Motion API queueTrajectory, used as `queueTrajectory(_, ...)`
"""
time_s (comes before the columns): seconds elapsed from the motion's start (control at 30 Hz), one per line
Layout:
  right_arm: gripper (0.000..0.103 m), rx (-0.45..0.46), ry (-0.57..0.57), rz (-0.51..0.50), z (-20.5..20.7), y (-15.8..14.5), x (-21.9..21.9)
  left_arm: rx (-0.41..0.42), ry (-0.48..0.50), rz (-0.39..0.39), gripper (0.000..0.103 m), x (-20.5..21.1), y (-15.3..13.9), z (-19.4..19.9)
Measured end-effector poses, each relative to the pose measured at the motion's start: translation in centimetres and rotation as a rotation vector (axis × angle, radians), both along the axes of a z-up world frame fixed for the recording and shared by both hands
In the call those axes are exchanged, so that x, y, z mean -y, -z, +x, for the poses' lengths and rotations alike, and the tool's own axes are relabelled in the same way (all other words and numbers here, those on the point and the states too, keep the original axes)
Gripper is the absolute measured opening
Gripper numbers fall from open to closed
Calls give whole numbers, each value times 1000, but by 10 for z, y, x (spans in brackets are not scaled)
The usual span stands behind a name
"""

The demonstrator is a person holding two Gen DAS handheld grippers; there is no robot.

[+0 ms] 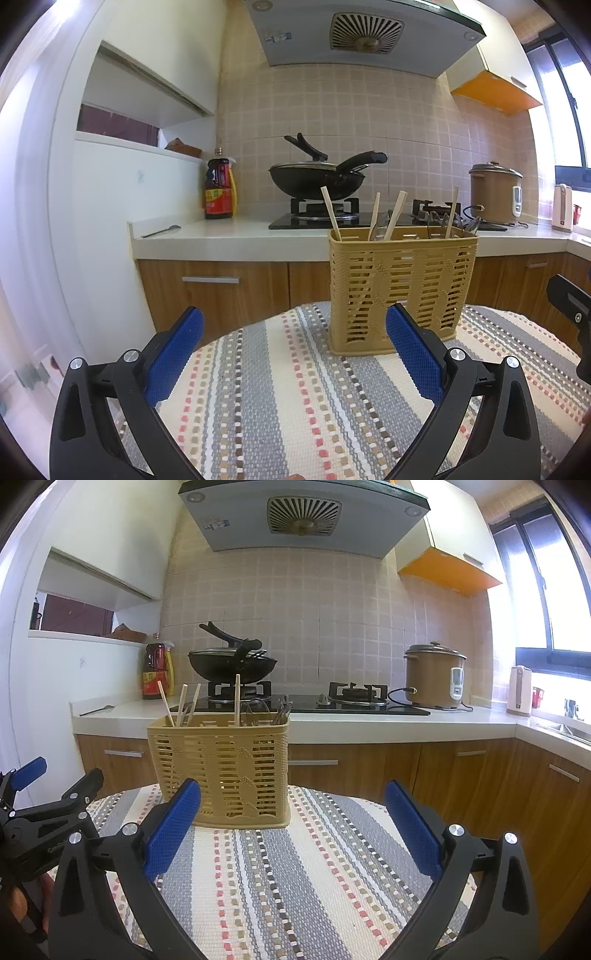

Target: Organize utensils

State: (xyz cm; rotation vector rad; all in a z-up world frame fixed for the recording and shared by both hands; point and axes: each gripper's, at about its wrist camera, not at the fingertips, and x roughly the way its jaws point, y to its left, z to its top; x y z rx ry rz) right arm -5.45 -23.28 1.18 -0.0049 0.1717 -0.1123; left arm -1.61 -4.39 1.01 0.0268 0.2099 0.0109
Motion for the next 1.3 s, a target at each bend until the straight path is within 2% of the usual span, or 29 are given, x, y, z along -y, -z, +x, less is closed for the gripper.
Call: queueTrajectory(1.3, 95, 10, 4, -32, -4, 0, -5, -12, -6, 13, 95, 2, 2, 2)
